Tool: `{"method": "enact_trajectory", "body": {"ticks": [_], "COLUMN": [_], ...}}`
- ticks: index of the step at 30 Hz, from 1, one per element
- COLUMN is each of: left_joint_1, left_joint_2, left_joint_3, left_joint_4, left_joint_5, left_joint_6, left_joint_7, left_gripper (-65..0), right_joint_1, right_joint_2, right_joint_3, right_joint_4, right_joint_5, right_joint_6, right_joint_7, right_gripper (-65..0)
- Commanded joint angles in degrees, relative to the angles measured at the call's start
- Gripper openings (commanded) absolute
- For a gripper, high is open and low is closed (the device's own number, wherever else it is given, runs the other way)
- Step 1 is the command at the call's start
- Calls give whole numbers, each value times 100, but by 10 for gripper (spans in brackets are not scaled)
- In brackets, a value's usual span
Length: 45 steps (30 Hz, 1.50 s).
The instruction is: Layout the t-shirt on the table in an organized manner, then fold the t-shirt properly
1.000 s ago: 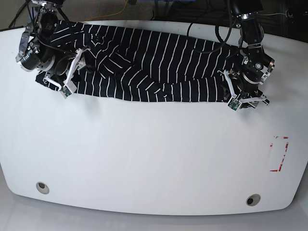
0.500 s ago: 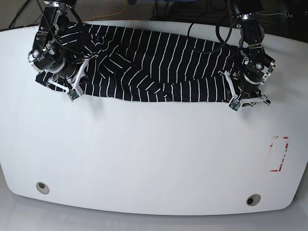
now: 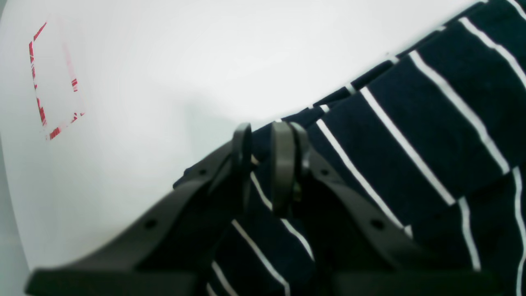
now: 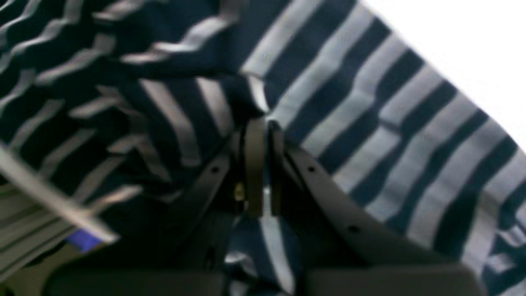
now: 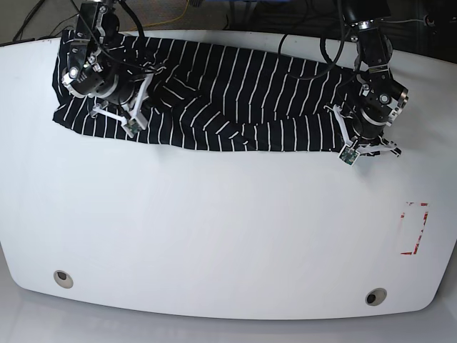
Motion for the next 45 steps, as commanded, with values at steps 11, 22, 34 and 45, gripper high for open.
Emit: {"method": "enact_trajectory", "body": {"ticks": [11, 22, 34, 45], "left_joint_1": [-72, -81, -177, -186], "left_joint_2": [-50, -59, -59, -59], "left_joint_3": [-2, -2, -10, 86], "left_joint_4": [102, 102, 94, 94], "left_joint_5": [-69, -87, -87, -87], "left_joint_6": [38, 38, 38, 38], "left_joint_7": [-110, -119, -119, -119], "left_gripper": [-588, -588, -588, -588], "right_joint_1": [-179, 146, 234, 287], "right_joint_2": [626, 1707, 1479, 433], "right_joint_3": [-1029, -1301, -18, 0], "right_joint_4": [133, 133, 98, 98], "right_joint_5": [1747, 3980, 2327, -108], "right_joint_6": [6, 6, 6, 6], "right_joint_7": [38, 99, 231, 258], "right_gripper": [-624, -622, -622, -624]}}
